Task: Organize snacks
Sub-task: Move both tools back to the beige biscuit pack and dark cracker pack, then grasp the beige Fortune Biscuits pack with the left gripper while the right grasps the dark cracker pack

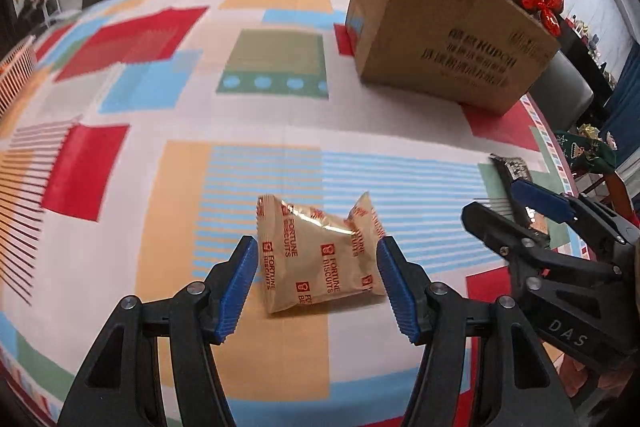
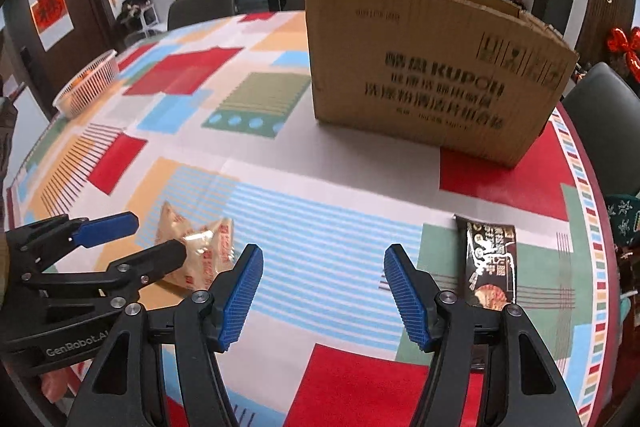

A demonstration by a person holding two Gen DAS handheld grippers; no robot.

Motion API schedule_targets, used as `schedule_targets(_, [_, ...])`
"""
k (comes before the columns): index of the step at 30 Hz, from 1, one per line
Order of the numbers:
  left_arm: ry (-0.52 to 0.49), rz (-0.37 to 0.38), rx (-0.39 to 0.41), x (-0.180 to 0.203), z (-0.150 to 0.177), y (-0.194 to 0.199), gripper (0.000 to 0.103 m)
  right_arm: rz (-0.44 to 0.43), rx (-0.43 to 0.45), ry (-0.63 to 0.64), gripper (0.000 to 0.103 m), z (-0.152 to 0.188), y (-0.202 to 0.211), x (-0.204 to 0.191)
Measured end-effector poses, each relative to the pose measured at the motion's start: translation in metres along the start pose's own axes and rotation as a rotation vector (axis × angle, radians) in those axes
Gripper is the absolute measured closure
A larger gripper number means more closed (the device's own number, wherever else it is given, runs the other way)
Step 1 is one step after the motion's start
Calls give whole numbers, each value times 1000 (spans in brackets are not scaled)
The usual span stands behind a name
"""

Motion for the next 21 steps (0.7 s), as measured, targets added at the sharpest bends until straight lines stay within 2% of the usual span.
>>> schedule_targets(3, [27, 35, -10, -5, 1, -10, 37, 16, -19, 3, 39, 3, -8, 1])
schedule_targets(10, [23, 71, -7, -3, -4, -25, 37, 42, -43, 11, 39, 3, -15, 2])
schedule_targets(16, [10, 86, 15, 10, -8, -24, 48, 56, -49, 3, 39, 5, -15, 9])
schedule_targets(18, [-7, 82, 28, 17, -9, -22, 55, 50, -48, -7, 39, 6, -14, 13])
schedule_targets(21, [-35, 66, 52, 31, -11, -17, 60, 53, -45, -23, 39, 8, -11, 21])
Point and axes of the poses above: each gripper's, at about its wrist camera, not at the fingertips, and y roughly against the way its jaws point, x to its right, z to its underside, the point moved 3 cm from there along -y, roughly the way its jaws point, and after that the axes turned 4 degrees about y, right-handed, at the moved point
